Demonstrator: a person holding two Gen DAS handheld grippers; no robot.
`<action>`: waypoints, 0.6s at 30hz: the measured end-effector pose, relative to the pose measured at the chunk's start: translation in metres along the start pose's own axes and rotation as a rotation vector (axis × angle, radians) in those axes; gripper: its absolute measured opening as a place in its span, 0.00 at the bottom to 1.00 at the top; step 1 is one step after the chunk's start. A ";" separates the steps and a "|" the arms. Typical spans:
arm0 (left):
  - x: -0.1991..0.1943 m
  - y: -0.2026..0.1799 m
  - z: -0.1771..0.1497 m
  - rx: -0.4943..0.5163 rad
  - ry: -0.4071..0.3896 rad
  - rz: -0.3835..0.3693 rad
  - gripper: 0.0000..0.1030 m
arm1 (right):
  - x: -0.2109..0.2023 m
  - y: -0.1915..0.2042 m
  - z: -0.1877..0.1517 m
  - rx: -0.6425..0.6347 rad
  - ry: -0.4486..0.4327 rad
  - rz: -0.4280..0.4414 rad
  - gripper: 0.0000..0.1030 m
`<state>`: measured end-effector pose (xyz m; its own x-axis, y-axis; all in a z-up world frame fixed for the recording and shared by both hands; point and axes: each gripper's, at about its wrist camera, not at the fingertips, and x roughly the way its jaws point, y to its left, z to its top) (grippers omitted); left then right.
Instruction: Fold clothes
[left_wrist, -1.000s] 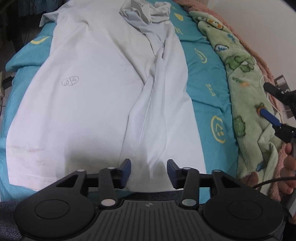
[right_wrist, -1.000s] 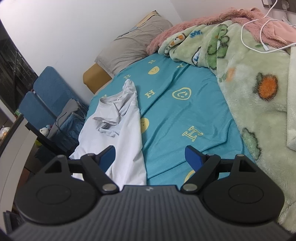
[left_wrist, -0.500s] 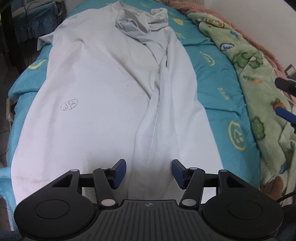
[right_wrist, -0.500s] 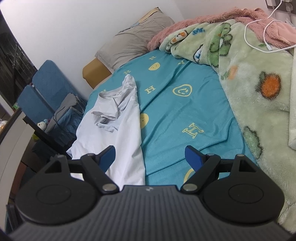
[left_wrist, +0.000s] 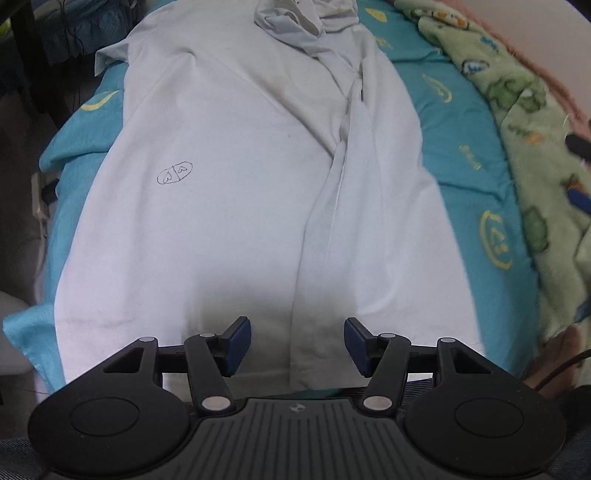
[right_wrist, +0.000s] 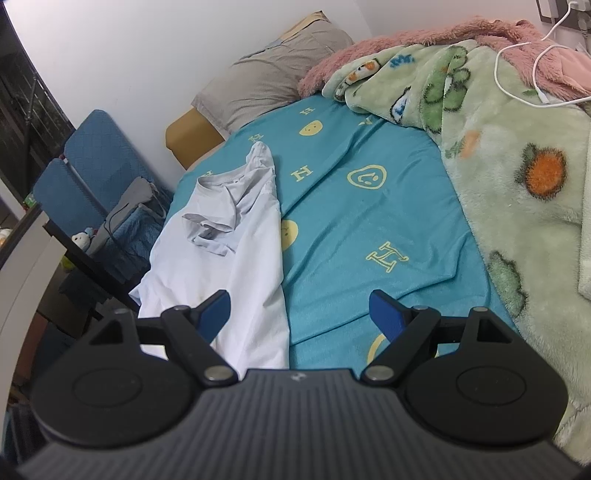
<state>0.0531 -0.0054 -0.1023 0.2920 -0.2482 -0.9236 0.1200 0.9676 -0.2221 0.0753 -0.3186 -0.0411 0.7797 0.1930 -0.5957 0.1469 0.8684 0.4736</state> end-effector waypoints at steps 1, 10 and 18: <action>-0.005 0.003 0.001 -0.016 -0.012 -0.024 0.60 | -0.001 -0.001 0.001 0.008 -0.005 0.002 0.81; -0.001 0.033 0.091 -0.158 -0.213 -0.106 0.67 | 0.004 -0.014 0.006 0.111 -0.019 -0.003 0.81; 0.070 0.008 0.241 0.111 -0.432 0.145 0.68 | 0.041 -0.005 0.010 0.084 0.013 -0.044 0.81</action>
<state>0.3028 -0.0260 -0.0933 0.6785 -0.1298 -0.7230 0.1424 0.9888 -0.0439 0.1125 -0.3197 -0.0618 0.7631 0.1618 -0.6256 0.2322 0.8348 0.4992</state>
